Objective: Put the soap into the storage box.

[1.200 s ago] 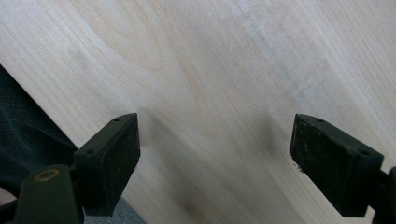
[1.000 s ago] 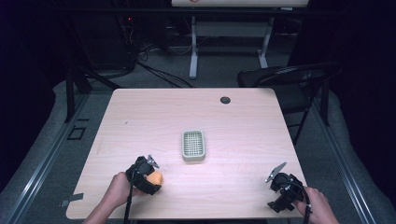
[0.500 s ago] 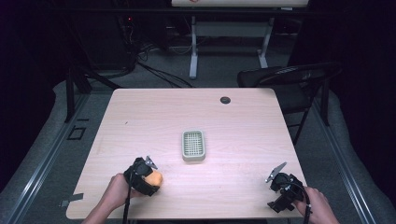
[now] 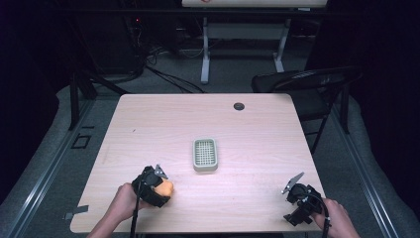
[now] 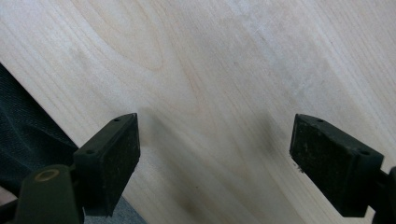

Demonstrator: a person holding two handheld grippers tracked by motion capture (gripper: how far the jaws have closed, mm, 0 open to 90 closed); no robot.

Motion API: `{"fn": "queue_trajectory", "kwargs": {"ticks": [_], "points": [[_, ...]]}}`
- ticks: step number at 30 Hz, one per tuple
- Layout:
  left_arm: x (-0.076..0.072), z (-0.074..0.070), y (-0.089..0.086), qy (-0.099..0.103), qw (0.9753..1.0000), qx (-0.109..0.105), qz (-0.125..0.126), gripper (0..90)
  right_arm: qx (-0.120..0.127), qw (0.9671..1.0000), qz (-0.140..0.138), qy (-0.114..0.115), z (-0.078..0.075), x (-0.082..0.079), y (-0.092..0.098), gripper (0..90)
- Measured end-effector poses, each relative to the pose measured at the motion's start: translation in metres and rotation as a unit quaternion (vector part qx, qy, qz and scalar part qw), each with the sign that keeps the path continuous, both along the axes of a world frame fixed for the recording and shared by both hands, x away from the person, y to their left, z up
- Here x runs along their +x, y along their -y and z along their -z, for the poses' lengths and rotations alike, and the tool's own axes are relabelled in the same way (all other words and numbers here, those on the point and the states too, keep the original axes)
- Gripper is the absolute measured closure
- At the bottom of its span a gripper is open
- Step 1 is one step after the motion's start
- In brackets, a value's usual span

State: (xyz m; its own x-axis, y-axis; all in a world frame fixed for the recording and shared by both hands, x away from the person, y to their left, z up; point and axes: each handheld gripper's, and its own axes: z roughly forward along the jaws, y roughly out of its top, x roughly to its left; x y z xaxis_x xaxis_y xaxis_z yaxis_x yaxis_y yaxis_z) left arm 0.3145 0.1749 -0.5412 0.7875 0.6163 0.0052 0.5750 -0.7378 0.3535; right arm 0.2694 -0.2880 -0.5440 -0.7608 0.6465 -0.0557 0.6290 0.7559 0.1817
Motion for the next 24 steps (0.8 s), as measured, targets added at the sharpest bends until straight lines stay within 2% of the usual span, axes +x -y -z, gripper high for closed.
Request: {"fn": "queue_trajectory", "kwargs": {"ticks": [5,8,24], "points": [[0.001,-0.003,0.0,0.0,1.0,-0.003,-0.001,28.2,-0.004,1.0,-0.001,0.005,-0.001,0.0,0.0,15.8],[0.003,-0.006,0.0,0.001,1.0,-0.006,-0.004,28.2,0.002,0.9999,0.001,0.015,-0.003,0.0,0.0,15.7],[0.017,-0.013,0.008,0.009,0.9998,-0.012,-0.011,28.2,0.0,0.9999,0.004,0.01,-0.002,0.001,0.001,15.7]]}}
